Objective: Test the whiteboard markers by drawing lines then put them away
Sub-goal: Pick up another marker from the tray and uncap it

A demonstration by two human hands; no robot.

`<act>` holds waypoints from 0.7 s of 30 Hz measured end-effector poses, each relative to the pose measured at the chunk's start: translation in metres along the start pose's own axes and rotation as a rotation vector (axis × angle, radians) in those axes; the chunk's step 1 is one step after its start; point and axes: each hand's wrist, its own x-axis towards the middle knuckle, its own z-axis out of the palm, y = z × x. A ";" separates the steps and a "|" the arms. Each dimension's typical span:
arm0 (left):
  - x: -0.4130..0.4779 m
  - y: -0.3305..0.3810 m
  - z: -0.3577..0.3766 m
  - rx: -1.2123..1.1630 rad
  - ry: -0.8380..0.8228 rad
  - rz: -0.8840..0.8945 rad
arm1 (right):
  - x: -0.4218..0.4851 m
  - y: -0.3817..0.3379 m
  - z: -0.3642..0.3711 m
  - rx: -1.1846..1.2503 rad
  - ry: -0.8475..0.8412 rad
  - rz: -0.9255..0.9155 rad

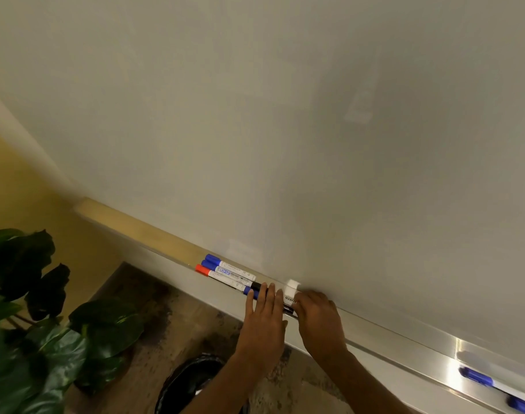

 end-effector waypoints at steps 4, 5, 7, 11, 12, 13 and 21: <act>-0.002 0.001 -0.002 0.050 -0.025 -0.046 | -0.005 0.001 -0.004 -0.025 0.091 -0.029; -0.001 0.001 -0.004 0.041 -0.012 -0.054 | -0.008 0.002 -0.005 -0.010 0.134 -0.026; -0.001 0.003 -0.007 -0.008 -0.025 -0.049 | -0.014 0.004 -0.007 0.017 0.201 -0.043; -0.004 0.009 -0.008 -0.105 0.000 -0.050 | -0.033 0.003 -0.024 0.042 0.277 -0.097; -0.005 0.012 -0.009 -0.113 -0.020 -0.059 | -0.038 0.003 -0.028 0.051 0.279 -0.095; -0.007 0.016 -0.011 -0.108 -0.019 -0.048 | -0.043 0.006 -0.031 0.056 0.283 -0.091; -0.027 0.050 -0.021 -0.113 -0.044 -0.012 | -0.082 0.035 -0.053 0.068 0.261 -0.026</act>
